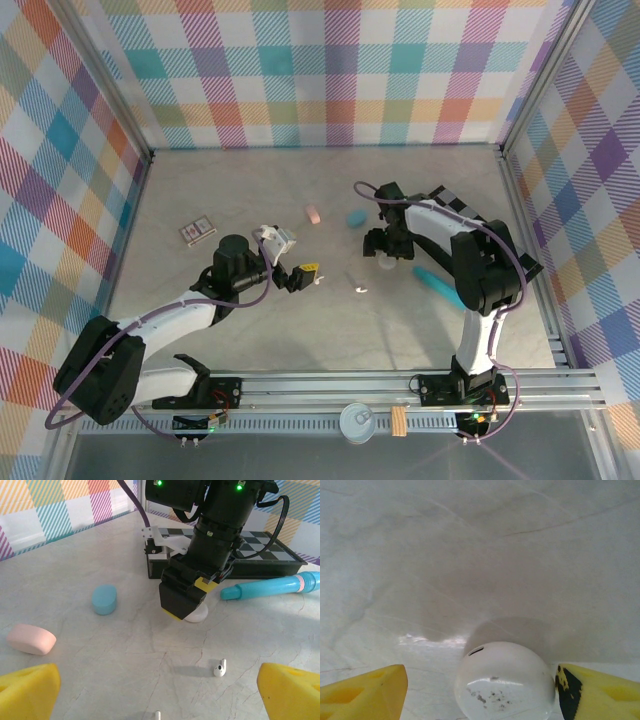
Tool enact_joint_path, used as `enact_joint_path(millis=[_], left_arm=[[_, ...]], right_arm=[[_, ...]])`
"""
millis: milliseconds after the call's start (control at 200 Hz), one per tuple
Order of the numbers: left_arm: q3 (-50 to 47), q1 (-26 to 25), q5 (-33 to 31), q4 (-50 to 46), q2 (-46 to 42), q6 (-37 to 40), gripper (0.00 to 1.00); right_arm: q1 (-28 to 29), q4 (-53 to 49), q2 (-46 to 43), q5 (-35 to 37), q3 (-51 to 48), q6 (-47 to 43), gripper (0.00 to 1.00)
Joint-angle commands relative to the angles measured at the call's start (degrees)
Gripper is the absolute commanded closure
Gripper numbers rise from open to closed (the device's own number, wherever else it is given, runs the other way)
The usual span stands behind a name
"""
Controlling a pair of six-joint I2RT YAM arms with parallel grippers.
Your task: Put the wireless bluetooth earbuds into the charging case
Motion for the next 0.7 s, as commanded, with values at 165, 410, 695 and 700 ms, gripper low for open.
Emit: enact_joint_path(millis=[165,410,695,700], left_arm=[[2.2,-0.7,1.3,0.2,-0.4,0.0,0.0],[2.3,-0.7,1.4,-0.3,-1.0,0.3,0.0],[2.2,-0.8,1.3,-0.6,-1.6,0.3,0.0],[2.2,-0.8,1.3,-0.6,-1.6,0.3,0.0]], right_arm=[[1.7,0.8,1.8,-7.0,3.8,-5.0,0.26],[3.0,1.6,1.9,-17.5,5.5,-7.9,0.28],[3.1,2.5,-5.9,1.8,0.2,0.1,0.19],[3.1,2.5,-5.9,2.1,0.2,0.5,0.19]])
